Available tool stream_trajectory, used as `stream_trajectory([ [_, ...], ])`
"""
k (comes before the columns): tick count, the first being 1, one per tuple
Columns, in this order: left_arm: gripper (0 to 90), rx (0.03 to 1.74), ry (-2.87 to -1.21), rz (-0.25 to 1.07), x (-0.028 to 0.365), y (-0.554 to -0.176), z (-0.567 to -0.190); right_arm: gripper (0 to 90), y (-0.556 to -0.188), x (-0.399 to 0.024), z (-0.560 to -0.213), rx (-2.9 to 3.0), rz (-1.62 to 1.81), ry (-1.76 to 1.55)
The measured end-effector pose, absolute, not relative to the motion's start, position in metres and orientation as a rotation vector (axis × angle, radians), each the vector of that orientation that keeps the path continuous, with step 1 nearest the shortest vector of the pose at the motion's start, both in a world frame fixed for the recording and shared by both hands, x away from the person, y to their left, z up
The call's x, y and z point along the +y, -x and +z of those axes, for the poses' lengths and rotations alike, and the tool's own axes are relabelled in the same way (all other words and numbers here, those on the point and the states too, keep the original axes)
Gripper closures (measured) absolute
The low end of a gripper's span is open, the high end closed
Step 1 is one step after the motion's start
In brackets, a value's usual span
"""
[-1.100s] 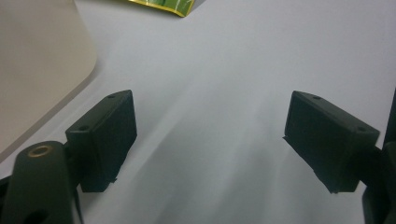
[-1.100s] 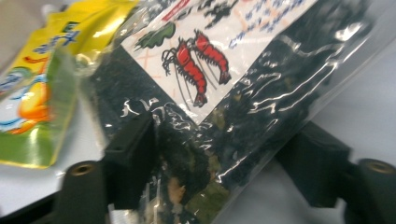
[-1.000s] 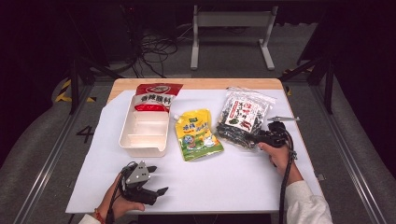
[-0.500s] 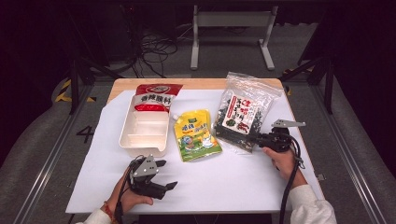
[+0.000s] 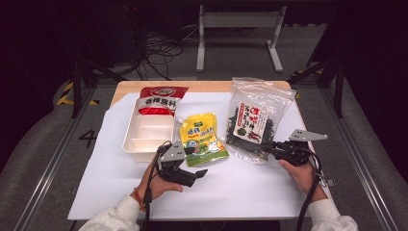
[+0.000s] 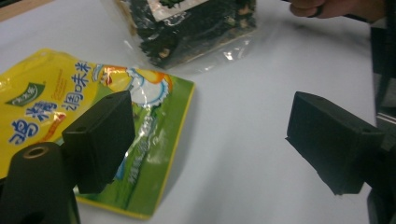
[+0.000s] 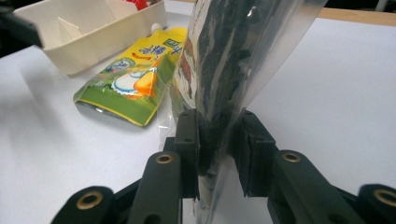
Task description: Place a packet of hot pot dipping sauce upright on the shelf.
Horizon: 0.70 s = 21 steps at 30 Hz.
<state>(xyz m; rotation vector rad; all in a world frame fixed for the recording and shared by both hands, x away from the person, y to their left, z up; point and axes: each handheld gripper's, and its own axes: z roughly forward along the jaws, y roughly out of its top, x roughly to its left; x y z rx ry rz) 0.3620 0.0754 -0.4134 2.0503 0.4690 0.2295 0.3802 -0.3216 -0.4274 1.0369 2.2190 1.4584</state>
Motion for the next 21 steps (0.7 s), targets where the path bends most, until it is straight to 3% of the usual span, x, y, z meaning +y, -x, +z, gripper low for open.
stream_trajectory([
  [12, 9.6, 0.534, -2.029, 0.149, 0.024, -0.446, -0.408, 72.3, -0.369, -0.329, -0.429, 2.237, 1.495, -0.945],
  [21, 8.2, 0.583, -1.977, 0.056, -0.002, -0.479, -0.414, 72.2, -0.366, -0.327, -0.430, 2.241, 1.503, -0.888],
])
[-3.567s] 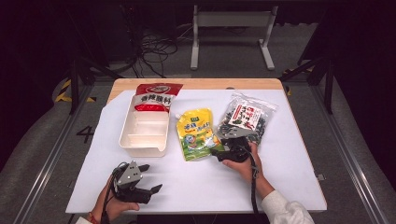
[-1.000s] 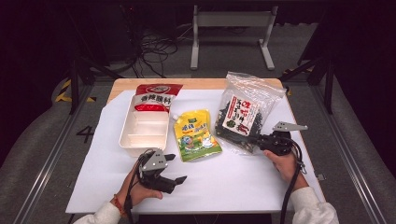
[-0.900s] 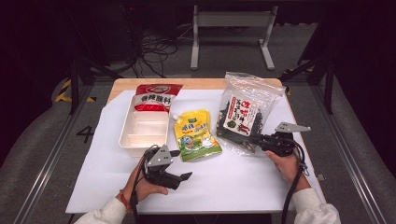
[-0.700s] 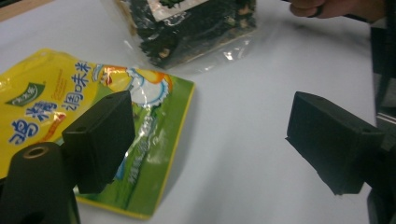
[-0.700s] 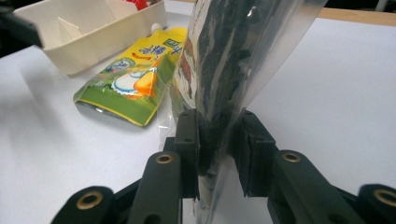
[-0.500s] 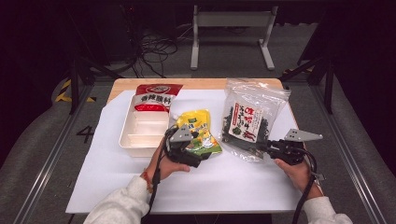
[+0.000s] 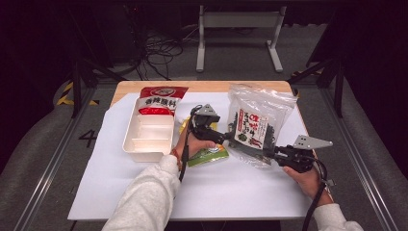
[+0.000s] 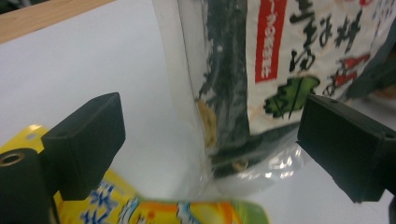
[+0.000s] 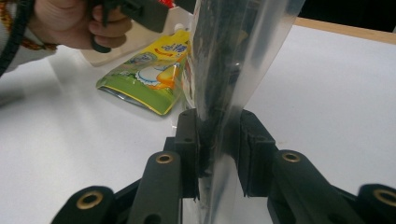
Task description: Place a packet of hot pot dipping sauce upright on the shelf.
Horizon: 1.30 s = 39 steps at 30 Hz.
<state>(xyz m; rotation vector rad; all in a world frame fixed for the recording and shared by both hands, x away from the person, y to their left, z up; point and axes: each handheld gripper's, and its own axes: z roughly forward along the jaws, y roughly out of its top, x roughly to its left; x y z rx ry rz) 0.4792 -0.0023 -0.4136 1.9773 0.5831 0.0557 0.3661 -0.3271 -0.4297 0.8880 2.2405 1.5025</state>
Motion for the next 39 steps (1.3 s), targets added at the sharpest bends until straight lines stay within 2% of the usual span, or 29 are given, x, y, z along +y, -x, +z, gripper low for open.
stream_trajectory([
  [5, 8.6, 0.520, -1.987, -0.005, -0.014, -0.486, -0.417, 72.1, -0.363, -0.326, -0.430, 2.257, 1.497, -0.842],
  [7, 12.3, 0.487, -2.001, -0.019, -0.019, -0.483, -0.417, 72.0, -0.362, -0.325, -0.430, 2.260, 1.494, -0.823],
  [11, 25.1, 0.386, -2.016, -0.039, -0.025, -0.476, -0.413, 72.1, -0.362, -0.326, -0.429, 2.251, 1.488, -0.822],
  [16, 48.6, 0.356, -1.990, -0.006, -0.019, -0.466, -0.403, 71.3, -0.361, -0.331, -0.427, 2.191, 1.477, -0.885],
  [22, 65.4, 0.312, -1.983, 0.040, -0.009, -0.453, -0.392, 68.5, -0.361, -0.334, -0.419, 2.125, 1.533, -0.935],
  [26, 69.3, 0.292, -1.976, 0.066, -0.006, -0.444, -0.386, 64.5, -0.360, -0.335, -0.415, 2.092, 1.527, -0.981],
  [32, 70.6, 0.285, -1.978, 0.109, 0.000, -0.428, -0.384, 64.3, -0.357, -0.333, -0.411, 2.093, 1.532, -0.989],
  [39, 63.5, 0.332, -1.921, 0.123, 0.012, -0.422, -0.384, 66.2, -0.355, -0.318, -0.407, 2.122, 1.538, -0.929],
])
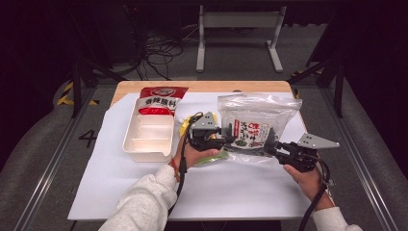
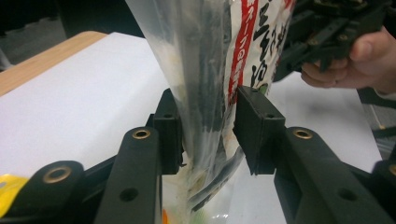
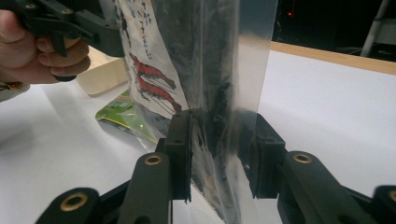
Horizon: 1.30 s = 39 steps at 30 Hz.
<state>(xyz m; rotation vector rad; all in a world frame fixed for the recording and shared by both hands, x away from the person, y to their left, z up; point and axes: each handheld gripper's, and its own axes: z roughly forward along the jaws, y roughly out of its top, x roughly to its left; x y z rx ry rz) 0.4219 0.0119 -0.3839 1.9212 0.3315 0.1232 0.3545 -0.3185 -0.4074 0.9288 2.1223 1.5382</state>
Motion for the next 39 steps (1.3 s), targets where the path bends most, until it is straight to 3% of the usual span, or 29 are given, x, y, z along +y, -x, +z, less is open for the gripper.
stream_trajectory([
  [11, 74.2, 0.289, -1.916, 0.097, 0.023, -0.411, -0.383, 58.9, -0.356, -0.315, -0.405, 2.110, 1.538, -0.978],
  [39, 76.3, 0.326, -1.864, 0.162, 0.061, -0.396, -0.366, 35.4, -0.348, -0.298, -0.395, 2.114, 1.514, -0.968],
])
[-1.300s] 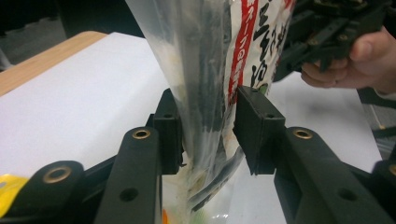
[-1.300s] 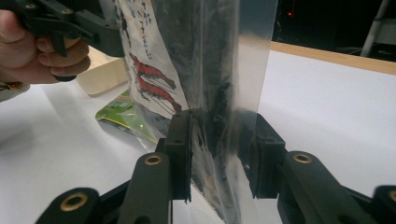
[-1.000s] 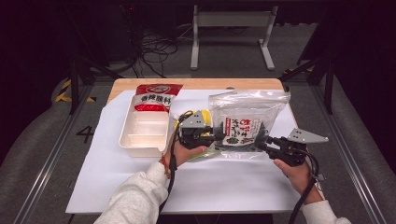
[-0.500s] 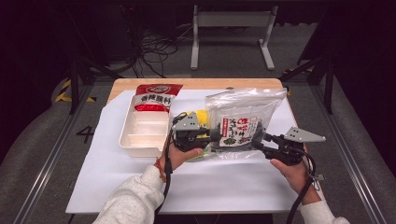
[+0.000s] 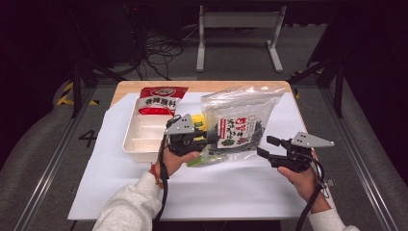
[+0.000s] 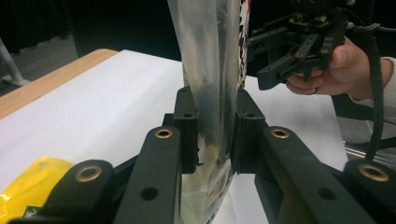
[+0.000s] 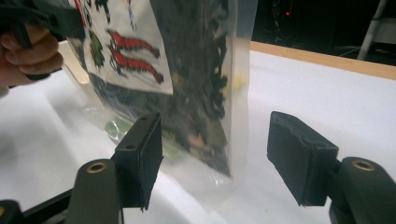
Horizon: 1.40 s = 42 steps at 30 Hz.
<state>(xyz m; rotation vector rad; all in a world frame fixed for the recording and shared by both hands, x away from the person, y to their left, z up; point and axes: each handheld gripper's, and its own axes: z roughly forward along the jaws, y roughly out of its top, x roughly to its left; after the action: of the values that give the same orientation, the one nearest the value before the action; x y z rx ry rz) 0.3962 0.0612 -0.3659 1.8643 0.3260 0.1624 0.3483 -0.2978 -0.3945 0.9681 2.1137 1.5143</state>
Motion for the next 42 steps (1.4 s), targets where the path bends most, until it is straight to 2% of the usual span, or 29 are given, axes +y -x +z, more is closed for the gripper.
stream_trajectory([
  [11, 76.3, 0.359, -1.838, 0.256, 0.099, -0.398, -0.348, 34.3, -0.341, -0.306, -0.398, 2.111, 1.495, -0.986],
  [16, 76.3, 0.421, -1.811, 0.346, 0.140, -0.403, -0.337, 33.8, -0.342, -0.305, -0.401, 2.118, 1.494, -0.996],
  [29, 76.3, 0.546, -1.780, 0.459, 0.199, -0.408, -0.338, 32.5, -0.342, -0.297, -0.407, 2.158, 1.445, -0.987],
  [42, 76.2, 0.653, -1.783, 0.549, 0.242, -0.415, -0.343, 32.0, -0.342, -0.297, -0.412, 2.175, 1.417, -1.003],
])
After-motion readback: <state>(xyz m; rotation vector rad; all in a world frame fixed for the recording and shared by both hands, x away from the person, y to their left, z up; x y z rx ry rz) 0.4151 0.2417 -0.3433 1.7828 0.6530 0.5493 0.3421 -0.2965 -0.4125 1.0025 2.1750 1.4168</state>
